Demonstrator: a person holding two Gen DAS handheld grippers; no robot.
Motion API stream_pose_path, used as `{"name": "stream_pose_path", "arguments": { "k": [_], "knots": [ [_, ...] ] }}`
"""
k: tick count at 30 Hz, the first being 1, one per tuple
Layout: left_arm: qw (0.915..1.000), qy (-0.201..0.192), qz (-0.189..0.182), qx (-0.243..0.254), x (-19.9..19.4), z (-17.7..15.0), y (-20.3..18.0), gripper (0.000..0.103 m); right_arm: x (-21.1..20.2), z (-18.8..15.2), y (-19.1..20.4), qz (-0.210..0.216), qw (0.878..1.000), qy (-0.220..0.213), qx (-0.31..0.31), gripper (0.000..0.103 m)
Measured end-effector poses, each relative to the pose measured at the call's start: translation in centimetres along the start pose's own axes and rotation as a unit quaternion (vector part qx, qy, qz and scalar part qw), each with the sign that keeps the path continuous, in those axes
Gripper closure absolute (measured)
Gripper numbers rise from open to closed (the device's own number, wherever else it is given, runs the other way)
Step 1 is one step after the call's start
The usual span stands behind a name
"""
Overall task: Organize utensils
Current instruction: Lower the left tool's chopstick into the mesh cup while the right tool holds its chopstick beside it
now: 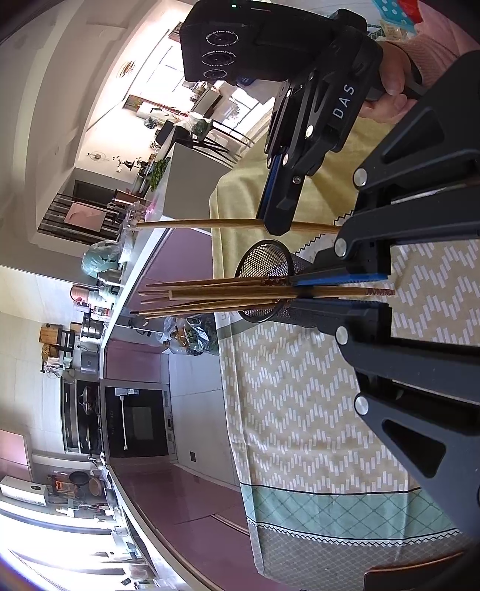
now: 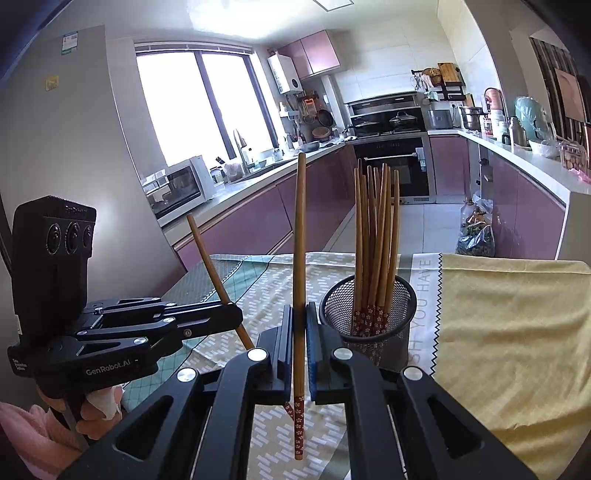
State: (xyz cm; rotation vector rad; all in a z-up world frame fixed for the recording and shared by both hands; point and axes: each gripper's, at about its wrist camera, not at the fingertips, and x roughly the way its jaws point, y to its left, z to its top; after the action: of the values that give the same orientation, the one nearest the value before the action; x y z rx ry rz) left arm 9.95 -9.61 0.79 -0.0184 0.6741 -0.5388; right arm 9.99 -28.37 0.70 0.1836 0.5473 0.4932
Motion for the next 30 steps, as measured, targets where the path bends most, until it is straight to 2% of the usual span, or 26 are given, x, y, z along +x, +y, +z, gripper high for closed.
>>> {"name": "stream_pose_path", "arguments": {
  "k": [30],
  "knots": [
    [0.9997, -0.018, -0.003, 0.016, -1.3, 2.2, -1.0, 0.096, -0.3, 2.1, -0.8, -0.006, 1.0, -0.023, -0.004, 0.097]
  ]
}}
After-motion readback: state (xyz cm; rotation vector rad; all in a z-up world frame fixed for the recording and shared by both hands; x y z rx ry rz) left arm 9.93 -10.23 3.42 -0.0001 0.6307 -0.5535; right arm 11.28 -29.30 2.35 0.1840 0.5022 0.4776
